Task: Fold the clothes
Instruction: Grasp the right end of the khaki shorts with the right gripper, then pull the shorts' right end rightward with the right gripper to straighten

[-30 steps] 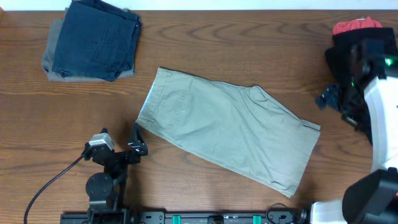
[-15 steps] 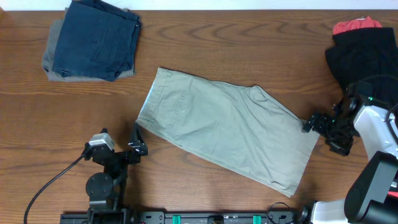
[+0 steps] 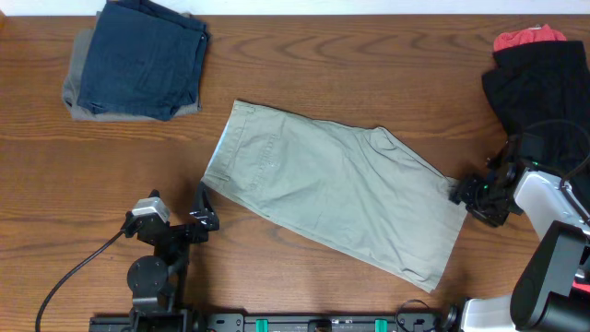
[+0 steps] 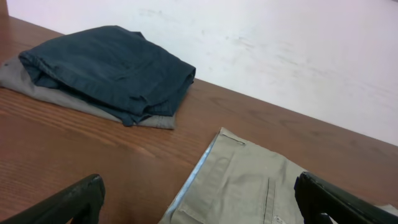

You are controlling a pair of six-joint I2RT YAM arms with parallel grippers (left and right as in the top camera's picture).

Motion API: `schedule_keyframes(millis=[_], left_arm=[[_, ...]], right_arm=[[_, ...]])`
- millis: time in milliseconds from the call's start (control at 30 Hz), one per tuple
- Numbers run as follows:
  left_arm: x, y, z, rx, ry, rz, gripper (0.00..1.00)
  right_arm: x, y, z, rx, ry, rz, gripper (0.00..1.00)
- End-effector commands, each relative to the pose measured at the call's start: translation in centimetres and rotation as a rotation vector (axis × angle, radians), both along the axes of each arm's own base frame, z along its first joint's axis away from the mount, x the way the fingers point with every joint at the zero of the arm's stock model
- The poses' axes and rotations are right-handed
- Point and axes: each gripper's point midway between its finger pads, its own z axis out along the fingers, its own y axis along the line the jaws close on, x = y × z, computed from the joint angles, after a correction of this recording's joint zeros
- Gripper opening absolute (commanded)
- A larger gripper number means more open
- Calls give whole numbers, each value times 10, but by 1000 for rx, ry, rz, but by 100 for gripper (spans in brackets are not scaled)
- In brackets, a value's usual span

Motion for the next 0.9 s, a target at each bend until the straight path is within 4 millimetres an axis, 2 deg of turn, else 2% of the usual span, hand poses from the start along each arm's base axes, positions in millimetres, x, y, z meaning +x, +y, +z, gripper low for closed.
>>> schedule_keyframes(millis=[0,100,233,367,400,433,467,500,567,767,867], left_arm=[[0,1,-16,19,38,-1,98],[0,1,-16,19,38,-1,98],[0,1,-16,19,38,-1,98],[0,1,-16,19,38,-1,98],[0,1,-16,19,38,-1,98],[0,1,-16,19,38,-1,98],[0,1,-16,19,38,-1,98],[0,1,-16,19,38,-1,98],[0,1,-16,19,38,-1,98],[0,1,-16,19,38,-1,98],[0,1,-16,19,38,-1,98]], right_arm=[[1,-1,-1,-4,-11,-7,38],[6,-3,0,-7,-27,-31,22],[12,-5,0,-13,-51,-43,13],[14,-6,1,-17,-61,-43,12],[13,-6,1,-16,-58,-43,24],[12,-6,0,-15,-52,-43,52],[10,-5,0,-14,-45,-43,71],[8,-6,0,-19,-37,-45,84],[4,-8,-1,-35,-18,-47,87],[-2,-12,-3,-58,7,-50,87],[-5,-10,-7,-58,8,-49,76]])
